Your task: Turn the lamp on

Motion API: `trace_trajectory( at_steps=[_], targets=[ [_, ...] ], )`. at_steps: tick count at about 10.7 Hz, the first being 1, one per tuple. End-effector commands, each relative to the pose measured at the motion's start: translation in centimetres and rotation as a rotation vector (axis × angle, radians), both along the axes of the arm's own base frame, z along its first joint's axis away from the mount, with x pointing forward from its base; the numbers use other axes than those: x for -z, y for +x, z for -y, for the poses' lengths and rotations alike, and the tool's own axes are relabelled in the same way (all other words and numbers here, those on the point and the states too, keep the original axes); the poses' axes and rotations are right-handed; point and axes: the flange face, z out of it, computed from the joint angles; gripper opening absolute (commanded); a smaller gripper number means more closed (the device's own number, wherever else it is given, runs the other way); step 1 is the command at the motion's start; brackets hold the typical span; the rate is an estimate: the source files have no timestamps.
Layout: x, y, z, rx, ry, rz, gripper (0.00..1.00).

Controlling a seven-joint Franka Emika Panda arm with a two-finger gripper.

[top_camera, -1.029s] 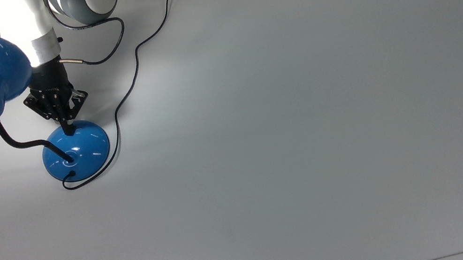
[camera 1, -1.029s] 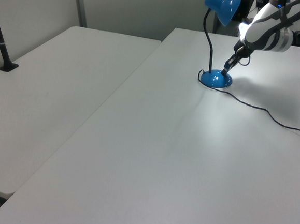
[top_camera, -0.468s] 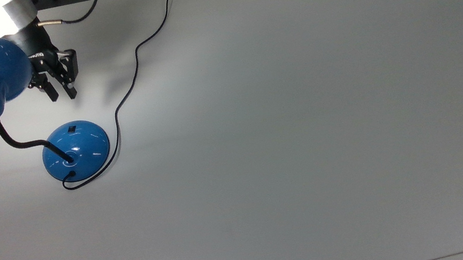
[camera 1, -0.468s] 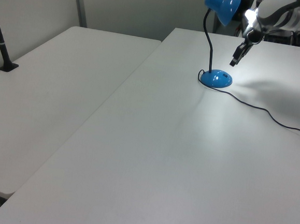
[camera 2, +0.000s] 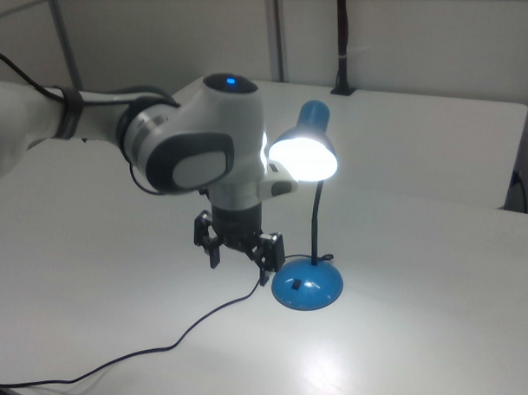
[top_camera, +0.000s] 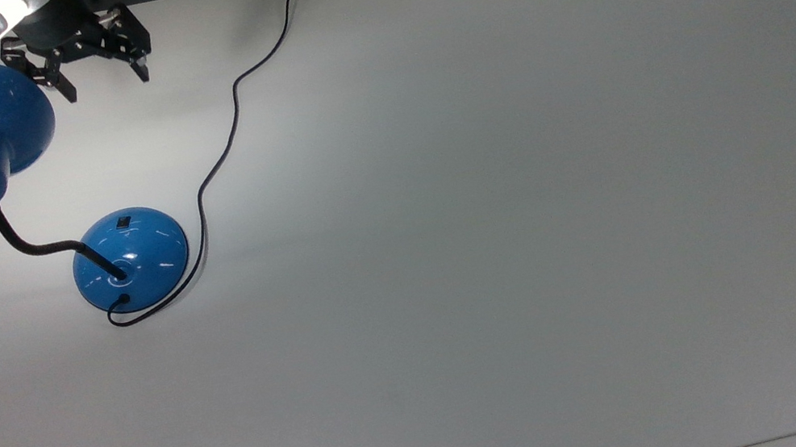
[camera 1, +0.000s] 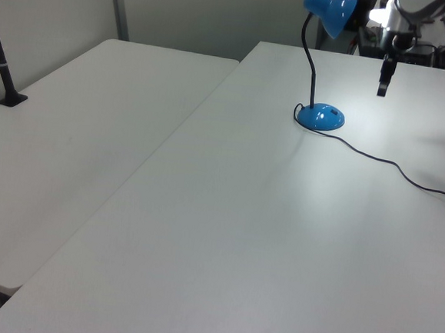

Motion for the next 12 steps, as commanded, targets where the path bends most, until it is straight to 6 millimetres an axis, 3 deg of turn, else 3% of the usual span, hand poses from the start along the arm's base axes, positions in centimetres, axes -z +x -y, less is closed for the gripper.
trace_trajectory(
  at_steps=[1,3,5,7,12],
  targets=[
    [-8.9,0.5,-2.6,0.056,0.008,-0.062,1.00],
    [-12.1,2.2,-6.6,0.191,0.003,-0.034,1.00],
    [-15.5,3.9,-11.6,0.192,-0.022,0.026,1.00],
    [-17.4,4.3,-12.5,0.168,-0.032,0.062,1.00],
    [-18.4,4.5,-13.0,0.168,-0.034,0.080,1.00]
  ],
)
